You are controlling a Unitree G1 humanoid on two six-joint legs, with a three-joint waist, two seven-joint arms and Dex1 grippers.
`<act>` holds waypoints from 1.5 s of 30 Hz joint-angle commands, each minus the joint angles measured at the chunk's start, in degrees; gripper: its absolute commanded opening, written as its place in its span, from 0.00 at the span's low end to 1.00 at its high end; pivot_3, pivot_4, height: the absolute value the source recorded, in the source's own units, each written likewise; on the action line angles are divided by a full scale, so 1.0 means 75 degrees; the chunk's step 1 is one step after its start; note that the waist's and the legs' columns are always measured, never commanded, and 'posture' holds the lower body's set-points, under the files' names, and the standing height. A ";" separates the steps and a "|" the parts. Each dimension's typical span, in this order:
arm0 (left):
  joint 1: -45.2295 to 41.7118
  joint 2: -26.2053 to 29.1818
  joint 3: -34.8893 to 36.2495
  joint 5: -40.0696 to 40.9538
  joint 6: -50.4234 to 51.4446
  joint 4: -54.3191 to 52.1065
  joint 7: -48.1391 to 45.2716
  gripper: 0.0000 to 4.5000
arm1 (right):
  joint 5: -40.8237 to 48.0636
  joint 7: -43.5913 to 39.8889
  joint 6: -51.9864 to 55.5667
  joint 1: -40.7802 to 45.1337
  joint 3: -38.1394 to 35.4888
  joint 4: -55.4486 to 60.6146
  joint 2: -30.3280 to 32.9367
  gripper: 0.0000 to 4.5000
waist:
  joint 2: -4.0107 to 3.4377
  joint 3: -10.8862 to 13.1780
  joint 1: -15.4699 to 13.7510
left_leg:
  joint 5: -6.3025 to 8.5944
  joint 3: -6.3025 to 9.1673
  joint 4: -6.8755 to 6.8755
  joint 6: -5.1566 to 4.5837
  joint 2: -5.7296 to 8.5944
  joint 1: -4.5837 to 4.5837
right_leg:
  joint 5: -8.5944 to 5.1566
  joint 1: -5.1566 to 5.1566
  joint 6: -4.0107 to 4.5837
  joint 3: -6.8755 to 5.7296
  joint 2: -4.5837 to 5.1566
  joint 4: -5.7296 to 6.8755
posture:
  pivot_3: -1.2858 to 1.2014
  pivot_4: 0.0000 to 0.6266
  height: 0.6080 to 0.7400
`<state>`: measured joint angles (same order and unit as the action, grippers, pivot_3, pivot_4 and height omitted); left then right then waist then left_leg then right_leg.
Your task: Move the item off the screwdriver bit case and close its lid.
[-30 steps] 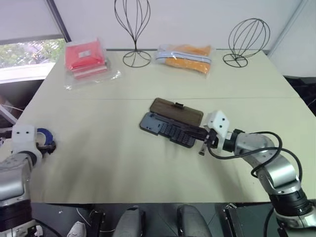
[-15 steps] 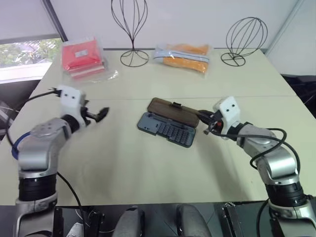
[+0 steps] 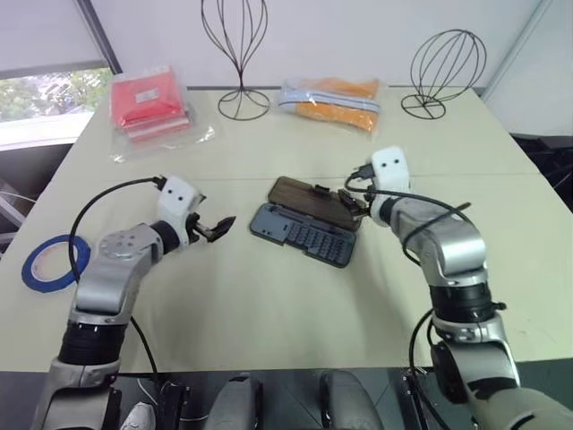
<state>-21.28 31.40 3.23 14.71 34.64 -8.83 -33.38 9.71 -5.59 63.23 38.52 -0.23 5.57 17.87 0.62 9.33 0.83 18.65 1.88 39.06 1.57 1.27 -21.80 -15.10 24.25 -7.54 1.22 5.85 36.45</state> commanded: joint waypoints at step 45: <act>0.0363 0.0226 0.0208 -0.0224 -0.0654 -0.0012 0.0299 1.00 | 0.0078 0.0190 0.3703 -0.0201 -0.0452 0.1419 -0.0467 0.01 | -0.0002 -0.0005 0.0039 | 0.0007 0.0007 -0.0003 -0.0014 0.0011 -0.0025 | 0.0000 0.0044 0.0000 -0.0017 0.0006 0.0070 | 0.52 0.24 1.00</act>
<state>-18.24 32.35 3.55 12.99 30.68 -7.54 -30.78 8.56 -2.46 88.10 37.79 -4.65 12.54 13.93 0.61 9.30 1.12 18.71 1.93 39.04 1.46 1.35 -22.00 -15.10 24.58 -7.54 1.09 5.90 36.97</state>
